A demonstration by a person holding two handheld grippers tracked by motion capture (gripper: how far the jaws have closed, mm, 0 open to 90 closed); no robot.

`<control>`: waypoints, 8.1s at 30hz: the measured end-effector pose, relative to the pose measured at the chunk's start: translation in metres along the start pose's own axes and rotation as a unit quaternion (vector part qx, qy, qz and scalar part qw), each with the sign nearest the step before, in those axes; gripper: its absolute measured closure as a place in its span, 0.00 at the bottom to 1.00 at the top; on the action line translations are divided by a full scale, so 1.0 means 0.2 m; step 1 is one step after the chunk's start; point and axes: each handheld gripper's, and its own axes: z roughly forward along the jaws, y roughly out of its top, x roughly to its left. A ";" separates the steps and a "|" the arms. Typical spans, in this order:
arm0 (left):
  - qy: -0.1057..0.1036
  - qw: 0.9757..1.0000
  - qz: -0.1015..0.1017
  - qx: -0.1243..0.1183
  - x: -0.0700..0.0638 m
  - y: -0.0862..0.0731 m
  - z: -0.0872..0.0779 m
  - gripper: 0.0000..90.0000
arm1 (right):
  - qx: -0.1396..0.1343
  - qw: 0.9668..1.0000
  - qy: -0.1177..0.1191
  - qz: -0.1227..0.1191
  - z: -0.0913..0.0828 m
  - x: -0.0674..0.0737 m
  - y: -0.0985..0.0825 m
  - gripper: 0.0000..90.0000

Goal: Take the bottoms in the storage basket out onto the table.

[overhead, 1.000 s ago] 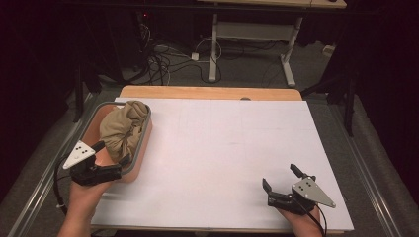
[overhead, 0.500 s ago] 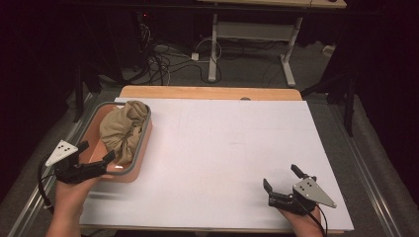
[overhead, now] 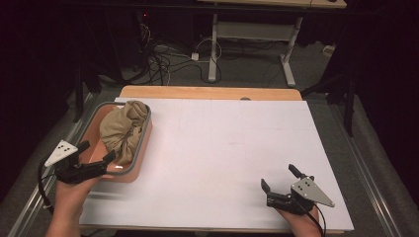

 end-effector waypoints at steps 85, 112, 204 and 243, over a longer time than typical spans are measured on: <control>-0.003 0.892 0.114 0.437 0.11 0.22 0.81 0.00 | 0.021 1.000 -0.001 0.001 -0.05 -0.02 -0.02 0.01; -0.029 0.902 0.101 0.419 0.10 0.20 0.76 0.43 | 0.024 1.000 0.001 0.000 -0.04 -0.01 -0.02 0.02; -0.011 0.818 0.087 0.569 0.08 0.57 0.67 0.68 | 0.017 1.000 0.003 0.000 -0.02 -0.02 0.00 0.03; -0.016 0.820 0.117 0.559 -0.12 0.88 0.64 0.68 | 0.017 1.000 0.002 0.002 -0.03 -0.03 -0.01 0.03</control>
